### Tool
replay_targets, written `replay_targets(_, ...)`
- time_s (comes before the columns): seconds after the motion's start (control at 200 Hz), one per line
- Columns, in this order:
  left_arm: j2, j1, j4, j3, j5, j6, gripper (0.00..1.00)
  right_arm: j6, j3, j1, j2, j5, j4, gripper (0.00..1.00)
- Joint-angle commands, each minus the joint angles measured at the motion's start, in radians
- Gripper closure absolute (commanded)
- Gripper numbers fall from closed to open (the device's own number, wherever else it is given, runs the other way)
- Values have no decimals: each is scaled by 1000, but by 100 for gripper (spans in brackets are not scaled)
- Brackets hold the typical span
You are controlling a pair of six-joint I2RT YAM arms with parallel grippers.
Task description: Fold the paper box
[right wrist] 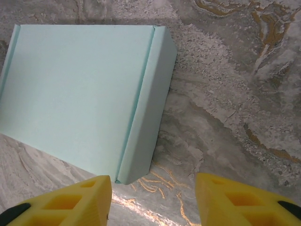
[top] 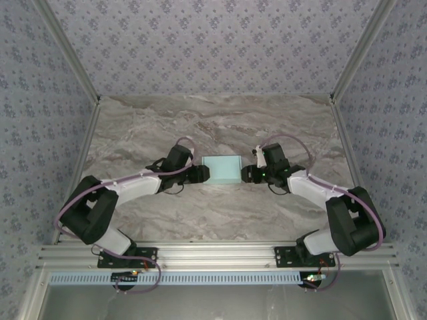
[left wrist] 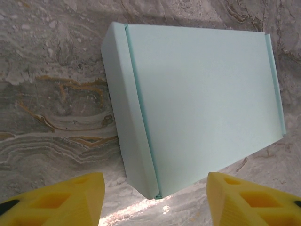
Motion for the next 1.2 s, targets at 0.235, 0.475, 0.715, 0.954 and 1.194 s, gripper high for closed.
replay_targets(0.235,165,40,21,147,99,-15,43,67,136,-2,193,-85,79,49)
replay_targets(0.475,278,80,-11,292,140,-14,52,96,259,-16,310,-95,115,56)
replay_targets(0.715,421,141,-104,492,95,44,48,95,475,-57,480,-66,69,54)
replay_targets(0.954,409,162,-216,586,0,117,34,5,583,-77,465,57,-64,45)
replay_targets(1.194,220,166,-249,524,-142,223,30,-159,558,-60,245,279,-173,36)
